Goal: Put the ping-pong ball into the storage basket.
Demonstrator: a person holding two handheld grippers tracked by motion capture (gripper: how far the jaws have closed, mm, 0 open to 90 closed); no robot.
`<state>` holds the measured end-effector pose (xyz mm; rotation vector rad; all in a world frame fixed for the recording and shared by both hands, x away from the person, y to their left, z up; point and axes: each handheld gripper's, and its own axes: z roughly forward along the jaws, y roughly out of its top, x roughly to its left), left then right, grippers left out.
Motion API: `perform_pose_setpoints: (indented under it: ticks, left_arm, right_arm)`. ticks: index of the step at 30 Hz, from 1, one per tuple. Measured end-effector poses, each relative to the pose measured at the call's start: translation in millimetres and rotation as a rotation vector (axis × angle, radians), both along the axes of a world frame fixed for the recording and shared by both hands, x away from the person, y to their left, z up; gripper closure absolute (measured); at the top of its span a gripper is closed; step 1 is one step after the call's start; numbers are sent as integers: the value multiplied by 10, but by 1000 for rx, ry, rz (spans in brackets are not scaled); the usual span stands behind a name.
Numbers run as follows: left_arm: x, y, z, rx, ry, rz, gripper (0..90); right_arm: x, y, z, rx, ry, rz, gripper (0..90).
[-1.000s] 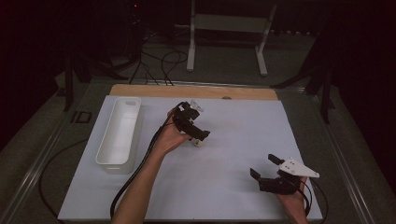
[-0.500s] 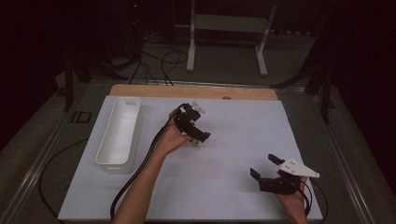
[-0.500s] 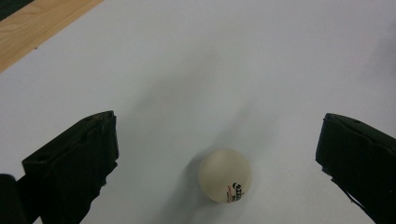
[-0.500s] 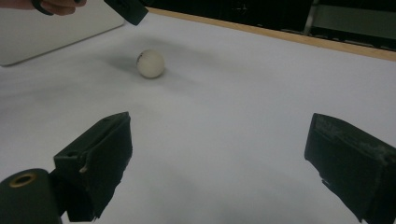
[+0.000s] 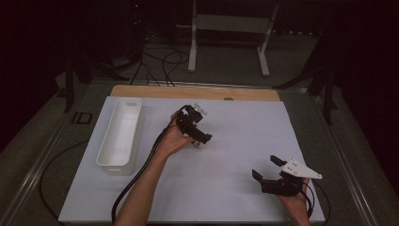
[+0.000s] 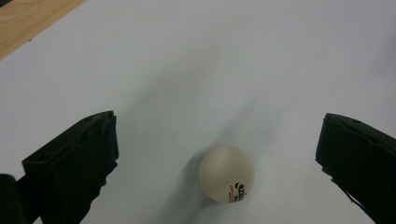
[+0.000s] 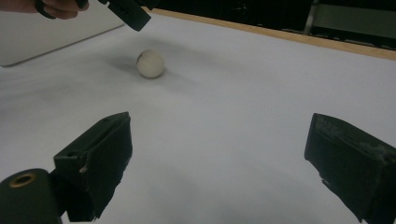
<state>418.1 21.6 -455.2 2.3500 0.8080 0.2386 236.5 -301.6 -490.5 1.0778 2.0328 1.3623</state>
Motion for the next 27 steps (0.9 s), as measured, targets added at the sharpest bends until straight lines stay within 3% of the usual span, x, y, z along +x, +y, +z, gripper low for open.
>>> perform_pose_setpoints:
  ticks: [16,27]
  left_arm:
    - [34,-24,-95,43,32,0,0]
    - [37,-43,-136,50,42,-3,0]
  right_arm:
    - [3,-8,-1,-1,0,1,74]
    - [2,-7,-1,0,0,2,74]
